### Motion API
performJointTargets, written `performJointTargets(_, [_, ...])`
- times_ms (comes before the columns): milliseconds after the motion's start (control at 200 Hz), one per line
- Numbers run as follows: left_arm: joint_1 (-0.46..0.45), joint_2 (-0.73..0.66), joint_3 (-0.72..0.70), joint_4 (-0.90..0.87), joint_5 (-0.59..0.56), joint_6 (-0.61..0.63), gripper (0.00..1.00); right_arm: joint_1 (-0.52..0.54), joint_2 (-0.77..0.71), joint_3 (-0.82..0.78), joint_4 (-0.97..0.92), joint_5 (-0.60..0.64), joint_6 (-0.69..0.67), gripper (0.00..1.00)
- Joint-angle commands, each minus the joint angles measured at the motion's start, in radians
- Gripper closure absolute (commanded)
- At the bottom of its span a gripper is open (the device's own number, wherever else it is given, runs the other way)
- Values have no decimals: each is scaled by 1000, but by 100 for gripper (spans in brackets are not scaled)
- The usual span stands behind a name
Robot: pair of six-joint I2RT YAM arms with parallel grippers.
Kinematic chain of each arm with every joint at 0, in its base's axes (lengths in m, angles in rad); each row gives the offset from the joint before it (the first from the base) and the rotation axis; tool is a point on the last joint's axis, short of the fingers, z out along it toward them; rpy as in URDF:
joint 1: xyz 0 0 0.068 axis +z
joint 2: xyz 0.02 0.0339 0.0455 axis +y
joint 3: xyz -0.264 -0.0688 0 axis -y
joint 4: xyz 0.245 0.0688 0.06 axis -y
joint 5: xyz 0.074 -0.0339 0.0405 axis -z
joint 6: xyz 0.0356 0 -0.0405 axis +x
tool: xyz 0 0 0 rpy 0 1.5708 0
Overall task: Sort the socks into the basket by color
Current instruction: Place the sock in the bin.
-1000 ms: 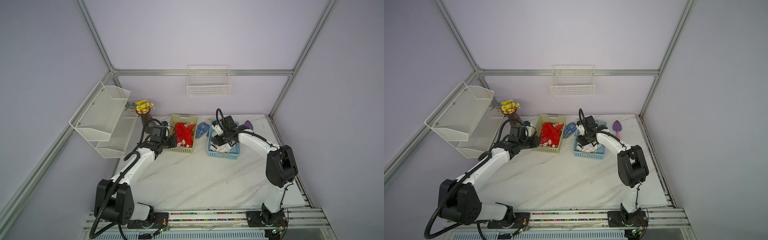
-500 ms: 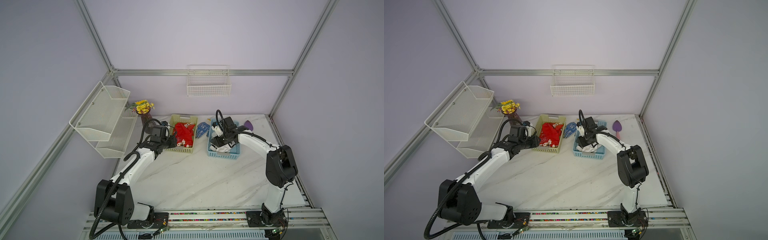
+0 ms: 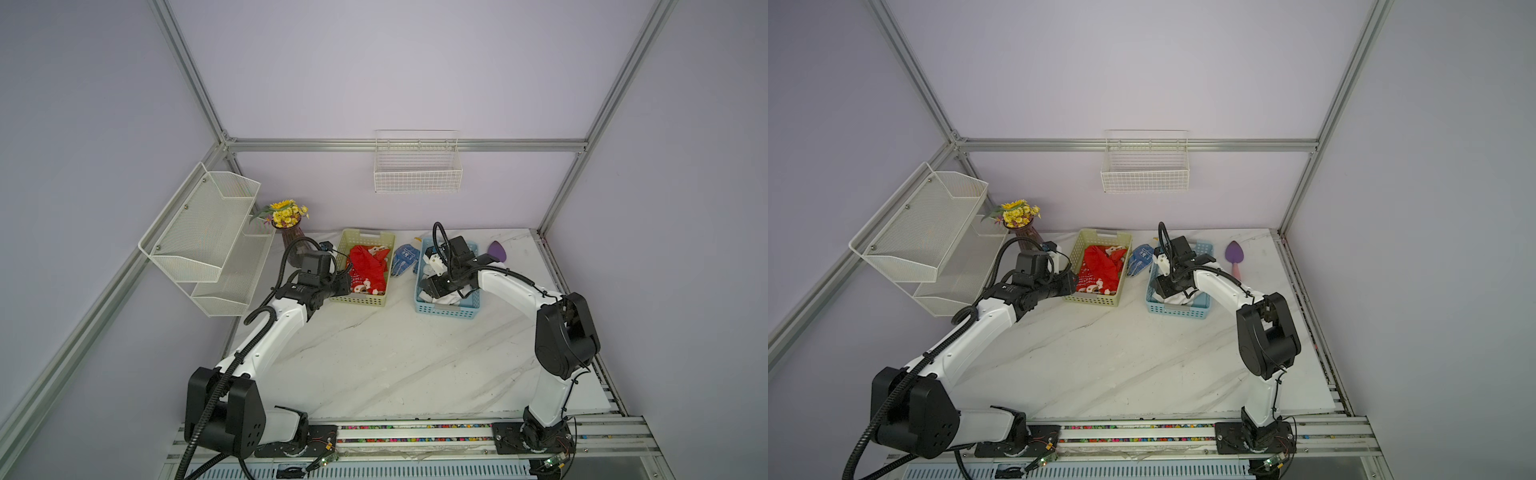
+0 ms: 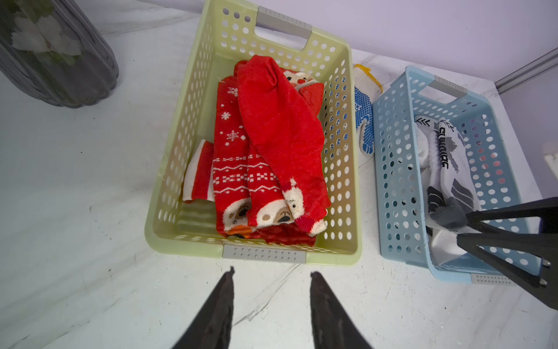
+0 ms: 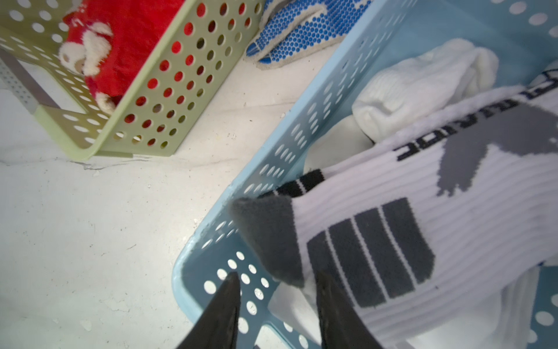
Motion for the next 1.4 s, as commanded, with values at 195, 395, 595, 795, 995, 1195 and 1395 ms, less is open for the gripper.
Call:
performJointTargets(195, [-3,-76,-36,2,-68,41,55,8,-63,0,20,-18,4,54])
performJointTargets(395, [-3,-106,-58,-3,-111,45,55,7,-42,5,61,33,37,54])
performJointTargets(595, [0,-142,-83,-4,-134,45,54,7,16,8,105,59,50,55])
performJointTargets(795, [5,-162,-97,-9,-147,43,54,6,85,11,90,103,66,57])
performJointTargets(995, [6,-179,-108,-12,-192,43,54,5,103,9,79,122,72,57])
performJointTargets(1195, [19,-195,-125,-5,-351,71,43,7,-27,-18,126,118,67,57])
performJointTargets(1395, [38,-244,-200,115,-461,154,0,7,-223,-70,202,133,108,52])
